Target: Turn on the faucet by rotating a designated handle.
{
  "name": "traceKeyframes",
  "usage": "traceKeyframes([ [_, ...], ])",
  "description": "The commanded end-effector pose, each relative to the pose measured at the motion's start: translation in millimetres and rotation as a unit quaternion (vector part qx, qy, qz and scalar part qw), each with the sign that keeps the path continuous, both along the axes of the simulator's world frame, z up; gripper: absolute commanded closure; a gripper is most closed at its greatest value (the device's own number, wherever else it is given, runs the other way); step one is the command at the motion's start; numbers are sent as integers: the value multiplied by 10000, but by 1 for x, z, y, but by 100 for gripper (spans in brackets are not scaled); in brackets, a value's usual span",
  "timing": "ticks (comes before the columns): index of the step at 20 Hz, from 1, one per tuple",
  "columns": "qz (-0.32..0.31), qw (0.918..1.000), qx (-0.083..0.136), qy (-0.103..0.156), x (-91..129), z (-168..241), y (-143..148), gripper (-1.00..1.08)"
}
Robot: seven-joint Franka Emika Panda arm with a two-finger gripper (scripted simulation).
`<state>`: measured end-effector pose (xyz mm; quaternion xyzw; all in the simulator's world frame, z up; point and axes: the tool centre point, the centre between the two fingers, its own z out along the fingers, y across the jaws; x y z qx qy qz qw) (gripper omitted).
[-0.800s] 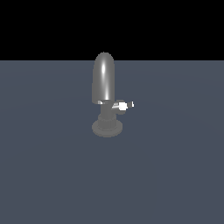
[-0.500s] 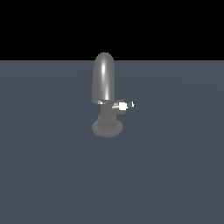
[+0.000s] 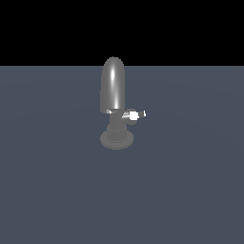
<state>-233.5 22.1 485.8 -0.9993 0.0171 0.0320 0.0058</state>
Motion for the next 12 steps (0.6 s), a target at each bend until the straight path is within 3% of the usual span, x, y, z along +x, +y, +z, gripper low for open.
traceKeyframes([
  [1,-125,9998,55,143,9,-1,2,108],
  [12,-889,9901,393,1009,61,-8,7,108],
])
